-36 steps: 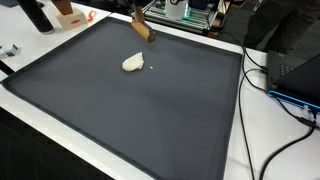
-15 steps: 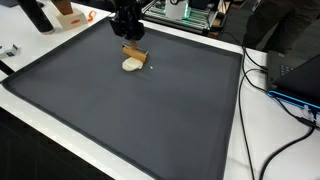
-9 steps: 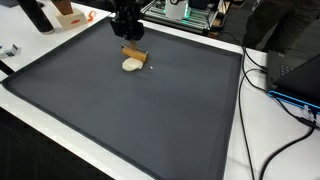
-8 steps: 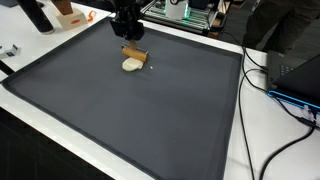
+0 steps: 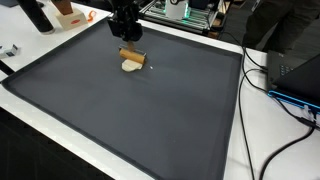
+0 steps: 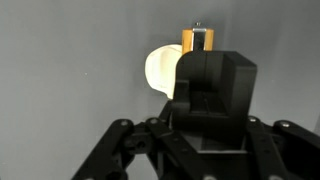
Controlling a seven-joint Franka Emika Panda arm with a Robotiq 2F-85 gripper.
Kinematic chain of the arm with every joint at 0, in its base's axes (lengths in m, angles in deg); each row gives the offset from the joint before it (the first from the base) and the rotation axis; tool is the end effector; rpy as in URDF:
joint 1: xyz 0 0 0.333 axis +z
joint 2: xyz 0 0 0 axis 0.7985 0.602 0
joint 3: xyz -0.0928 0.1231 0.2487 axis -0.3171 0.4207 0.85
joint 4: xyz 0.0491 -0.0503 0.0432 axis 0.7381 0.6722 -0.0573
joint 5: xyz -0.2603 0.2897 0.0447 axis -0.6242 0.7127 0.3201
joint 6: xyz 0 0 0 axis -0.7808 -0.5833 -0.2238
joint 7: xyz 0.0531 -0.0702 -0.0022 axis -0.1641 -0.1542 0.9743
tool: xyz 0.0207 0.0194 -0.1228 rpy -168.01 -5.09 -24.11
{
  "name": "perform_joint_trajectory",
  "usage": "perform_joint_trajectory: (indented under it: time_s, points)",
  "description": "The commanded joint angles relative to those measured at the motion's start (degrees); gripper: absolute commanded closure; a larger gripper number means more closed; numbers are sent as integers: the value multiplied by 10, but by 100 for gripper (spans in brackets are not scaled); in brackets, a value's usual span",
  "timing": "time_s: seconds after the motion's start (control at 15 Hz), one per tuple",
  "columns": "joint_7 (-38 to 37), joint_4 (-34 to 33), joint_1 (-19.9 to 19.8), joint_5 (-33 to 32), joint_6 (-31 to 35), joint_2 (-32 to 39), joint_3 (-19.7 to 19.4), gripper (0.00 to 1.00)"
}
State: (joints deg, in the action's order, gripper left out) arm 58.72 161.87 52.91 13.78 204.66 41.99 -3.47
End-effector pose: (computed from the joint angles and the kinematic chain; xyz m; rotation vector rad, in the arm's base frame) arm 0.5591 0.0244 0.2828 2.1423 2.2627 -0.0367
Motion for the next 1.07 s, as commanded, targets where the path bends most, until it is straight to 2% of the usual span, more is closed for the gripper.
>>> perform_joint_trajectory:
  time_s: [0.0,0.73,1.0]
  points:
    - [6,22,-9,10,60,1,2,76]
    - [10,39,-19,36,134,5,5,76]
    - [32,28,-22,49,85,7,9,76]
